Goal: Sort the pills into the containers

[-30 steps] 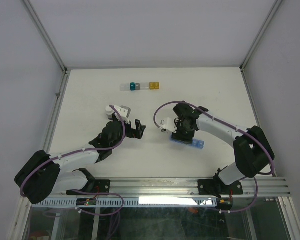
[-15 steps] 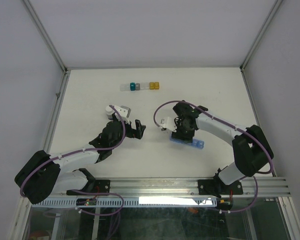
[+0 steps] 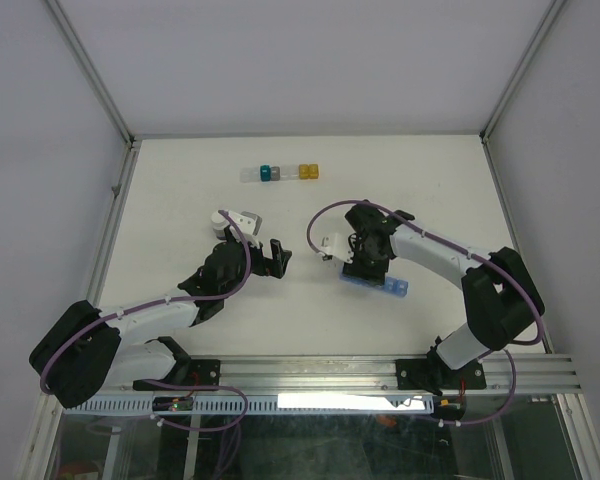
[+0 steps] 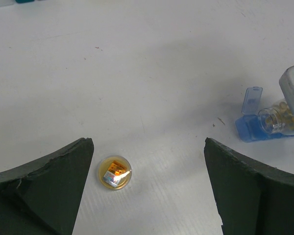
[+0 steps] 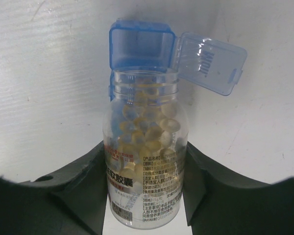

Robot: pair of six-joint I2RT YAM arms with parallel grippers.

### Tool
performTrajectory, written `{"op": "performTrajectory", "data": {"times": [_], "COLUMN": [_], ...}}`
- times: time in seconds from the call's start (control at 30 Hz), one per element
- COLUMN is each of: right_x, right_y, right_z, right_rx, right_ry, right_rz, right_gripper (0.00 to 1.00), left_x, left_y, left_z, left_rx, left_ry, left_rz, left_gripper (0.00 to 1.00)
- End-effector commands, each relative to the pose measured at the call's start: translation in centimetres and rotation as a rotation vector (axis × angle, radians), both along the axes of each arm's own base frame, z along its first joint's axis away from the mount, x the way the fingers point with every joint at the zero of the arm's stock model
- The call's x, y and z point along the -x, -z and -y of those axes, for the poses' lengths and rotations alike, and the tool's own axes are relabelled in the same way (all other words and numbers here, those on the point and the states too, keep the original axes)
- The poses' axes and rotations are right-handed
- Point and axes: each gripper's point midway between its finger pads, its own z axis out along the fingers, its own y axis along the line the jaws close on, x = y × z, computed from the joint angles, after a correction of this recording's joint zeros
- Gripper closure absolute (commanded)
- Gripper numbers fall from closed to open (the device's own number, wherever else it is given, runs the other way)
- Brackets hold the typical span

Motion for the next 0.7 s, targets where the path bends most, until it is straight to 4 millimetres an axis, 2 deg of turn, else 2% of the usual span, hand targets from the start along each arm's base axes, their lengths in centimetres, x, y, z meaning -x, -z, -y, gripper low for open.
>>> {"op": "performTrajectory", "data": {"times": [0.0,0.07,0.13,0.27,0.33,0.43,0.53,0.6,0.67], "right_x": [-1.2,-0.7,-1.2,-0.8,-1.6,0.0,-1.9,-0.6,-2.1], "right_y": [-0.9,-1.2,-1.9,-1.4,-1.7,-1.7,-1.5,-1.8,-1.9], "right_z": [-0.4,-0.8,-1.4,-0.9,-0.8,-1.7,-0.7,-1.6,-1.2], "right_rx": [-0.011,-0.022,-0.058,-0.014,-0.023,-0.055,-0.014,-0.055,-0.038], "right_ry": [0.018,0.015,0.008,0.022,0.032,-0.013,0.034,0.005,0.025], "right_rz": [0.051,0.024,0.075,0.031,0.088,0.021,0.102,0.035,0.131], "right_gripper": [1.0,1.0,1.0,1.0,1.0,1.0,1.0,1.0,1.0], "left_x": [-0.9,-0.8,-0.8,-0.8,-0.8,-0.8,-0.8,-0.9,-0.8], "left_y": [-1.7,-1.7,-1.7,-1.7,-1.7,-1.7,-1.7,-1.7,-1.7], "left_z": [0.3,0.2,0.3,0.3,0.3,0.3,0.3,0.3,0.4], "left_rx": [0.026,0.026,0.028,0.025,0.026,0.027,0.027,0.027,0.027], "left_ry": [-0.006,-0.005,-0.005,-0.004,-0.005,-0.004,-0.003,-0.004,-0.002], "left_rz": [0.058,0.058,0.059,0.057,0.057,0.057,0.057,0.057,0.057], "left_gripper": [0.01,0.01,0.01,0.01,0.01,0.01,0.01,0.01,0.01]}}
